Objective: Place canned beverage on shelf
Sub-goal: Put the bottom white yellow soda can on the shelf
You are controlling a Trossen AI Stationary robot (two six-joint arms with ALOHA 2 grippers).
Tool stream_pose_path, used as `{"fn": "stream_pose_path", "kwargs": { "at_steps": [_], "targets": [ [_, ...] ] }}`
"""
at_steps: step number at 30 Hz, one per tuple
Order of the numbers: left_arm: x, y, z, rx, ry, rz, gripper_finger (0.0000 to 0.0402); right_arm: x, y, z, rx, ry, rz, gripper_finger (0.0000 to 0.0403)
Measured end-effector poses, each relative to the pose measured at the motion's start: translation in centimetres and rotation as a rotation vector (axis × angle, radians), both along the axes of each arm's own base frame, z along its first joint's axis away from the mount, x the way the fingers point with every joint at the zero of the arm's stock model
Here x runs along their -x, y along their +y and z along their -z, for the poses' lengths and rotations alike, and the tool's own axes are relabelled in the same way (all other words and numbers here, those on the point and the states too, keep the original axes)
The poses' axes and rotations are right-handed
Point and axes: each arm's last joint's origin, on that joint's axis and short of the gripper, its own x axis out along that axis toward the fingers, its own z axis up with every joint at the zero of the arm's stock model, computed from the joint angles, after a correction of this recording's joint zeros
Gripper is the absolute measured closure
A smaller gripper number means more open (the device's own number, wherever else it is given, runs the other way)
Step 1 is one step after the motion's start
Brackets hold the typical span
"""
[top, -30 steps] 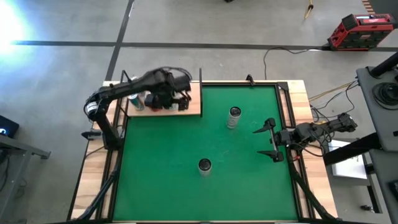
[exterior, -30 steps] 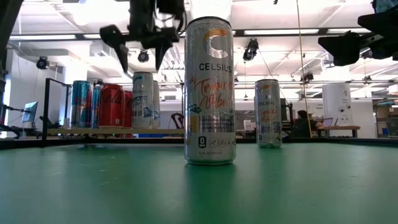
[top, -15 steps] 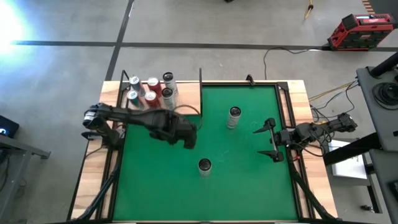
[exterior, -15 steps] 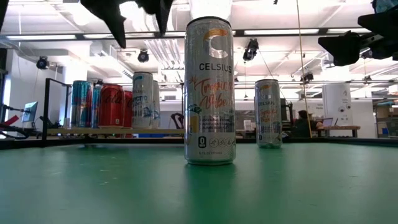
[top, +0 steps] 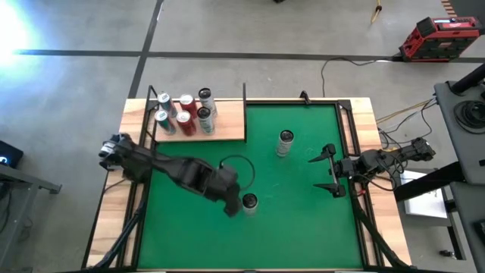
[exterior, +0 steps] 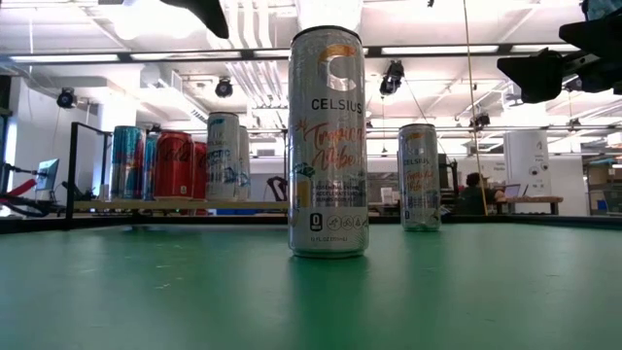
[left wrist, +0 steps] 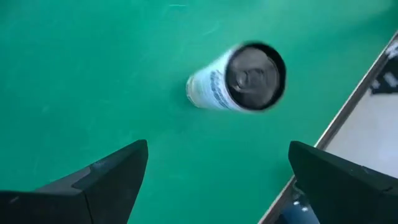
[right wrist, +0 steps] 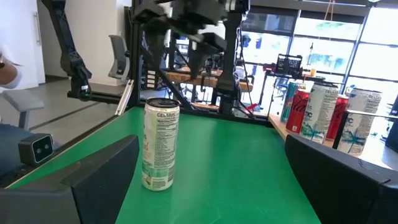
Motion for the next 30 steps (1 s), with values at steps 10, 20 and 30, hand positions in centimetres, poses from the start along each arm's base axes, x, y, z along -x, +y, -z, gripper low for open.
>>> {"fn": "stream_pose_path", "kwargs": {
  "at_steps": [10, 20, 30],
  "targets": [
    [-1.8, -3.7, 2.2, -0.146, -0.086, 0.322, 0.0028, 0.0, 0.0, 0.0, 0.000, 0.000, -0.001, 0.0007],
    [-2.5, -3.8, 2.6, -0.295, -0.117, 0.431, 0.0028, 0.0, 0.0, 0.0, 0.000, 0.000, 0.000, 0.0007],
    [-2.8, -3.8, 2.6, -0.399, -0.157, 0.488, 0.0028, 0.0, 0.0, 0.0, 0.000, 0.000, 0.000, 0.0007]
  ]
}}
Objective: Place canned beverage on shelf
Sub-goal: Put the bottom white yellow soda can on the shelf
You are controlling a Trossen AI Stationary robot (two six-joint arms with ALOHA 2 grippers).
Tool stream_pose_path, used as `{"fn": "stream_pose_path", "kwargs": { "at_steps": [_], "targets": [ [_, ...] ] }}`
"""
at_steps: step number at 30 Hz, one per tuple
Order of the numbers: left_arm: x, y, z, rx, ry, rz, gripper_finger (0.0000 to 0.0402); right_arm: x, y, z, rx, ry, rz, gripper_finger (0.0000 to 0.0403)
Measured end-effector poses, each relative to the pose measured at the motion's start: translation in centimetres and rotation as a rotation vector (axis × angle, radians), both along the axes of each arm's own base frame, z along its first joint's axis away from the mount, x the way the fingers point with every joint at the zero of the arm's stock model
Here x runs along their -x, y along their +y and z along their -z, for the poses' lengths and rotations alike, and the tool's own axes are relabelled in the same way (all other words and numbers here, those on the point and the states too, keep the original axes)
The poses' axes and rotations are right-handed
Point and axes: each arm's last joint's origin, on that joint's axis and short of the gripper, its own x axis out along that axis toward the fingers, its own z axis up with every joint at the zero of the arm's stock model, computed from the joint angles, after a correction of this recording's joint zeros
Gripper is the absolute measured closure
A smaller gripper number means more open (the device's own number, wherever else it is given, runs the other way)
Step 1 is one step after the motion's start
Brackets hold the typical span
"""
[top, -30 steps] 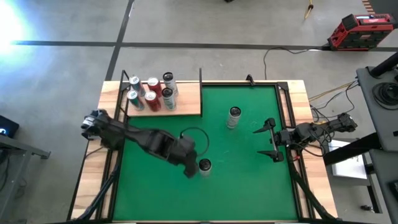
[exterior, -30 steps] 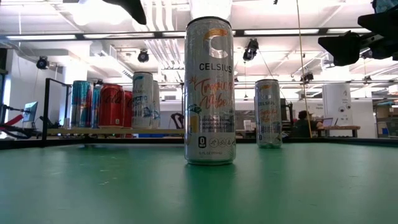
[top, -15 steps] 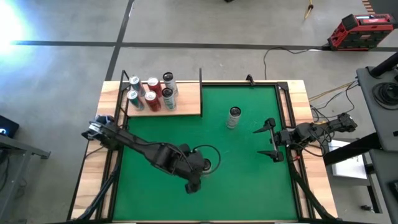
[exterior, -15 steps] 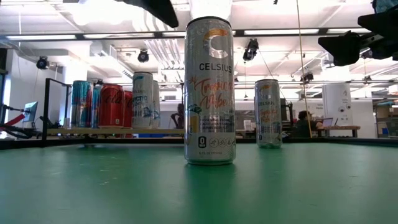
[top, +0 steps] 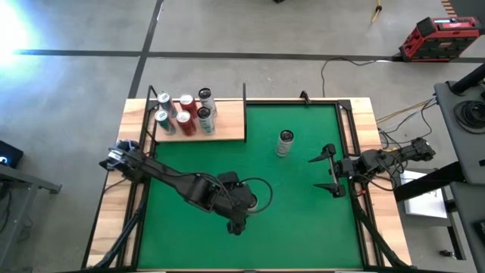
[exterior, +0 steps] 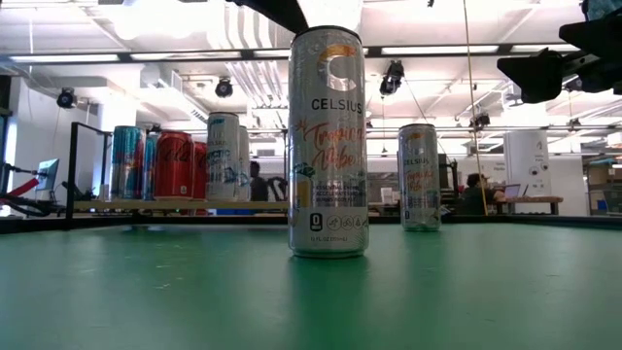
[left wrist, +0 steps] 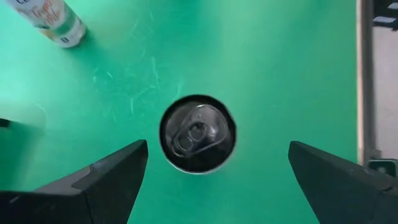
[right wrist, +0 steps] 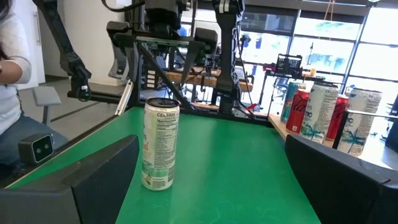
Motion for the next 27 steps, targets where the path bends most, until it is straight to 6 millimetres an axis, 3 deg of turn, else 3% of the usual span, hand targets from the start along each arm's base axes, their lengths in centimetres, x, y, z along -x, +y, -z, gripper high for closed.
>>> {"fn": "stream_pose_path", "kwargs": {
  "at_steps": [10, 21, 27],
  "targets": [
    [-1.9, 0.3, 2.5, -0.045, 0.022, -0.033, 0.0028, 0.0, 0.0, 0.0, 0.000, 0.001, 0.000, 0.0007],
    [-3.9, 2.3, 5.6, -0.014, 0.114, -0.108, 0.0029, 0.0, 0.0, 0.0, 0.001, 0.002, -0.001, 0.0007],
    [-3.8, 3.0, 6.0, 0.009, 0.174, -0.130, 0.0063, 0.0, 0.0, 0.0, 0.001, 0.002, 0.000, 0.0007]
  ]
}}
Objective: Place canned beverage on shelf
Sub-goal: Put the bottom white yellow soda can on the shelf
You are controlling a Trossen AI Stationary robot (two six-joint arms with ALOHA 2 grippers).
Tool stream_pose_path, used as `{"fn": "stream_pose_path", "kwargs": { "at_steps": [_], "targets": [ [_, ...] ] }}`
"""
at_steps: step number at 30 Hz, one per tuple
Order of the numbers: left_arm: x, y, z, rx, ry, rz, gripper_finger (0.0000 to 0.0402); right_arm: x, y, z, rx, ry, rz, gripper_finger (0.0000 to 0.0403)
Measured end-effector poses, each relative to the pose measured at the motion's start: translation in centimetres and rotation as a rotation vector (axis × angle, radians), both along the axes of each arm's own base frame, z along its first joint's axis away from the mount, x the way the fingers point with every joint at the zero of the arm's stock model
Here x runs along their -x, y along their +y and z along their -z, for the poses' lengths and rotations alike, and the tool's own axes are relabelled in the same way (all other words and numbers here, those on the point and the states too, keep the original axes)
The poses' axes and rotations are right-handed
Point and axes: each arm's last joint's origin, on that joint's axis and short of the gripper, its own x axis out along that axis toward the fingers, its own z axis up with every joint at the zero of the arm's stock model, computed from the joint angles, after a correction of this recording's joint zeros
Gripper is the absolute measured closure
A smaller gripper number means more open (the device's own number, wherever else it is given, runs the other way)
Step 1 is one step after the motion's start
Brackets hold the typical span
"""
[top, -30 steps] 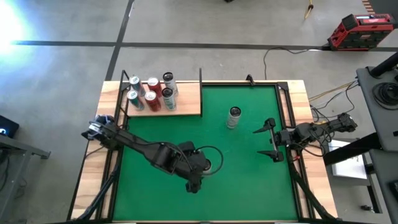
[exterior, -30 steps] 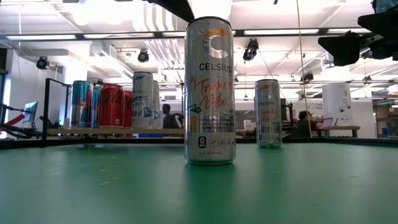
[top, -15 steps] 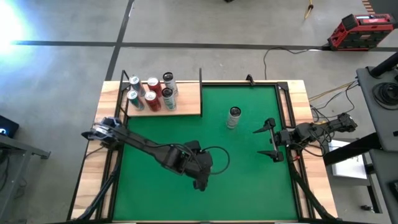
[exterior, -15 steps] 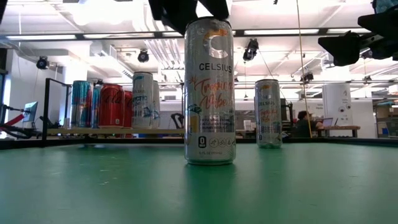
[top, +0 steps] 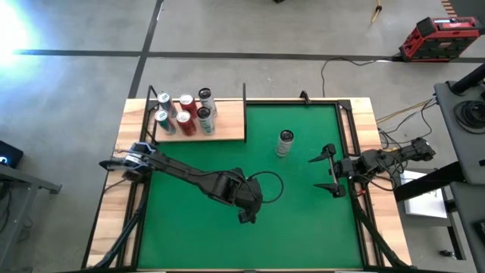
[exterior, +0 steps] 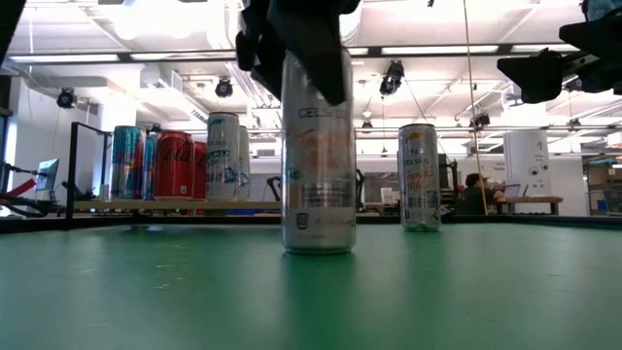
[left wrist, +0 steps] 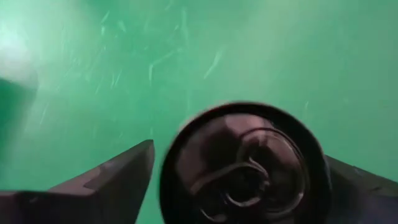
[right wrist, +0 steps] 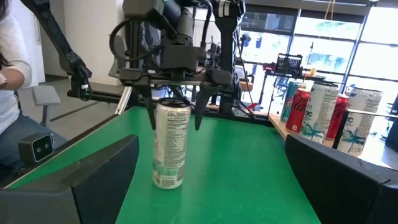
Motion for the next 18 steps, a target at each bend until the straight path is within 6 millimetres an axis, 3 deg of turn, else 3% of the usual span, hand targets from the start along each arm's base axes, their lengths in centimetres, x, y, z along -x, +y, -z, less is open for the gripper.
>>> {"fn": "stream_pose_path", "kwargs": {
  "at_steps": [7, 13, 18],
  "targets": [
    [0.6, 0.4, -0.2, -0.006, 0.044, -0.039, 0.0169, 0.0, 0.0, 0.0, 0.000, 0.000, 0.000, 0.0007],
    [1.6, 1.7, -2.6, -0.003, 0.019, -0.062, 0.0169, 0.0, 0.0, 0.0, 0.000, 0.000, 0.000, 0.0007],
    [2.5, 3.9, -4.1, -0.034, 0.033, -0.111, 0.0169, 0.0, 0.0, 0.0, 0.000, 0.000, 0.000, 0.0007]
  ]
}}
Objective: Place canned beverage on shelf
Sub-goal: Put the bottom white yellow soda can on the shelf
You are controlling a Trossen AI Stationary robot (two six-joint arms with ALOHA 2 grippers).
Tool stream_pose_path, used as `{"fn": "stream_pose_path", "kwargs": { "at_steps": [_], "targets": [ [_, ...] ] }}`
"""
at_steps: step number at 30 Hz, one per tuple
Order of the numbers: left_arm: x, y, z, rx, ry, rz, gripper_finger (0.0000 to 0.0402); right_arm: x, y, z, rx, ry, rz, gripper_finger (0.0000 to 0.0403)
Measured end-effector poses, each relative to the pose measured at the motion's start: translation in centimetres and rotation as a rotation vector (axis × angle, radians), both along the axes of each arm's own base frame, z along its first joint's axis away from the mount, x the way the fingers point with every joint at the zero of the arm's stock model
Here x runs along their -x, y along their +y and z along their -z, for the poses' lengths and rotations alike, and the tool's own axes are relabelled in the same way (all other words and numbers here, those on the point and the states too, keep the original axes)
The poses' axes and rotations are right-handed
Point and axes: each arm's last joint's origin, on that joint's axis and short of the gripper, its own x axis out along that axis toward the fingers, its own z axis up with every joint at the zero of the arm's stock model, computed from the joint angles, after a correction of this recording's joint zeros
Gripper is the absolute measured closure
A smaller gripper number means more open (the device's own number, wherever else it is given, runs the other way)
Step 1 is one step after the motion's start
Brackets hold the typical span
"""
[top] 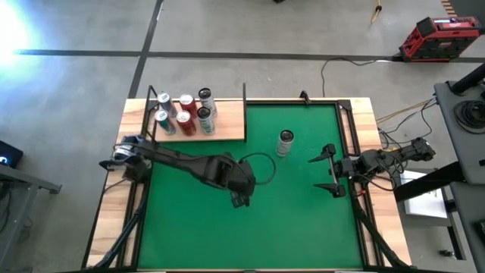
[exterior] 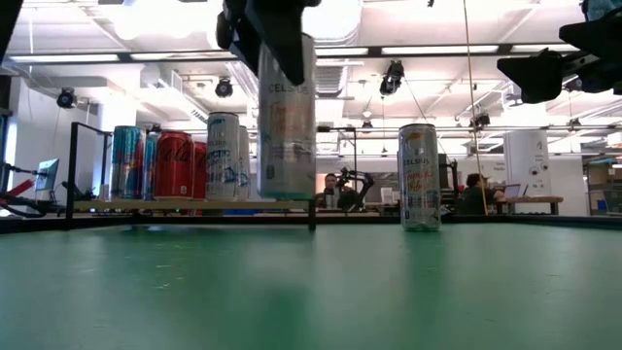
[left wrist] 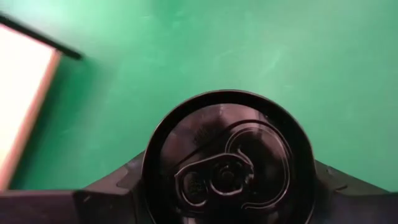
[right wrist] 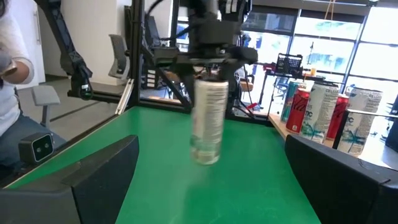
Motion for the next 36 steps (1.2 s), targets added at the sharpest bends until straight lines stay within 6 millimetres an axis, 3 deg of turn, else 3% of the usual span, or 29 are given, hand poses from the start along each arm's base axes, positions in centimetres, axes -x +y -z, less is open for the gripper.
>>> {"fn": "stream_pose_path", "kwargs": {
  "at_steps": [8, 19, 36],
  "targets": [
    [1.7, 5.1, -2.3, -0.031, 0.056, -0.072, 0.0169, 0.0, 0.0, 0.0, 0.000, 0.000, 0.000, 0.0007],
    [3.6, 12.8, -5.9, -0.116, -0.042, -0.127, 0.0164, 0.0, 0.0, 0.0, 0.000, 0.000, 0.000, 0.0007],
    [4.6, 21.8, -5.5, -0.114, -0.040, -0.138, 0.0161, 0.0, 0.0, 0.0, 0.000, 0.000, 0.000, 0.0007]
  ]
}}
